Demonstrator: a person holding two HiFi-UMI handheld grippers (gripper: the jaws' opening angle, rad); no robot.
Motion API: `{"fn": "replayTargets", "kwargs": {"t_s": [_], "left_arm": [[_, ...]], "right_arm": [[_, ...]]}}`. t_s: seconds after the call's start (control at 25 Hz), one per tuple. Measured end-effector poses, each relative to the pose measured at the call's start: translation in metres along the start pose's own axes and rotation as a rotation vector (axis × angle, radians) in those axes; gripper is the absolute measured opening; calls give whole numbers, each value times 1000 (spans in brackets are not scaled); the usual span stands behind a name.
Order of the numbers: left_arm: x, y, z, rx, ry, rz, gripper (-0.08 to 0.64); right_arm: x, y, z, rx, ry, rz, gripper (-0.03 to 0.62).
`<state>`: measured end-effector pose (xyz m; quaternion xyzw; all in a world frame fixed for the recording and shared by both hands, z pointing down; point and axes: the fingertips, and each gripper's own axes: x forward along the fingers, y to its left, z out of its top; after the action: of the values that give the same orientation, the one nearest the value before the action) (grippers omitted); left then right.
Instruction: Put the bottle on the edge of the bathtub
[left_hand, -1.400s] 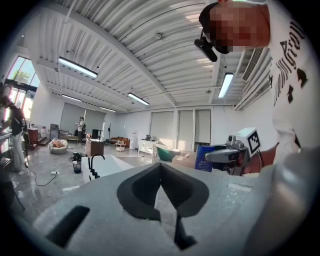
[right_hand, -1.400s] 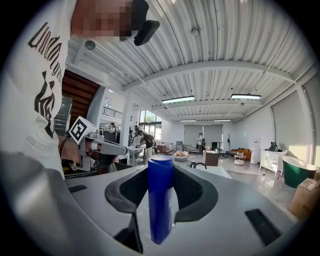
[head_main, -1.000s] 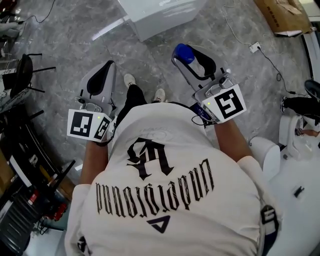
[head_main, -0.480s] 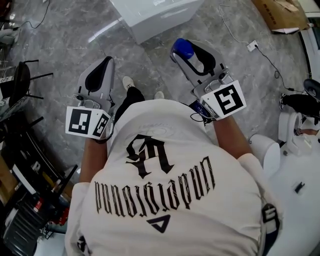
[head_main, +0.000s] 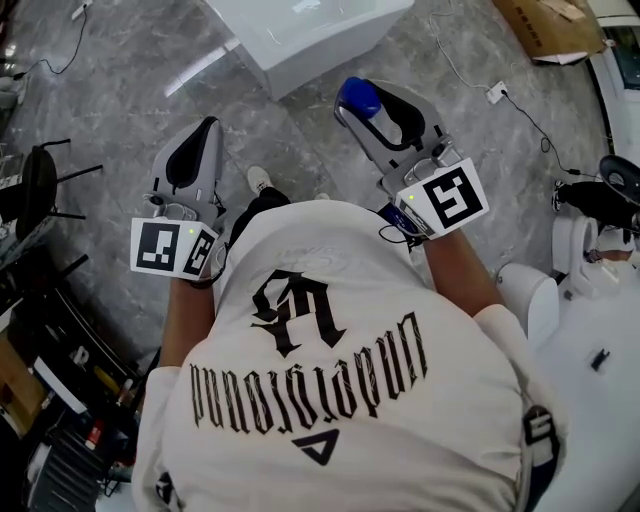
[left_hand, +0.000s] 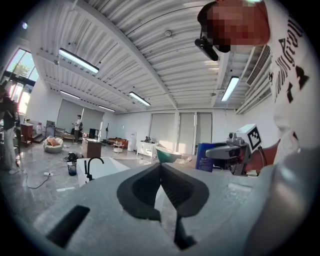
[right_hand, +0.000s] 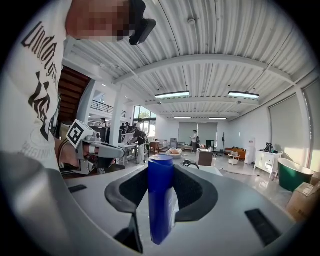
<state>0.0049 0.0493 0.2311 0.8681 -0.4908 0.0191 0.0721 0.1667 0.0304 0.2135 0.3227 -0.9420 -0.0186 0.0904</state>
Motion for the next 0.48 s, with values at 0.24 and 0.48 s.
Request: {"fn": "replayTargets", "kwargs": {"t_s": [0.24, 0.48], "left_arm": [[-6, 59, 18, 3, -21, -38, 14], [-19, 110, 34, -34, -42, -53, 15]], "right_arm": [[56, 10, 24, -15, -5, -29, 156], [104, 21, 41, -25, -17, -36, 156]]}}
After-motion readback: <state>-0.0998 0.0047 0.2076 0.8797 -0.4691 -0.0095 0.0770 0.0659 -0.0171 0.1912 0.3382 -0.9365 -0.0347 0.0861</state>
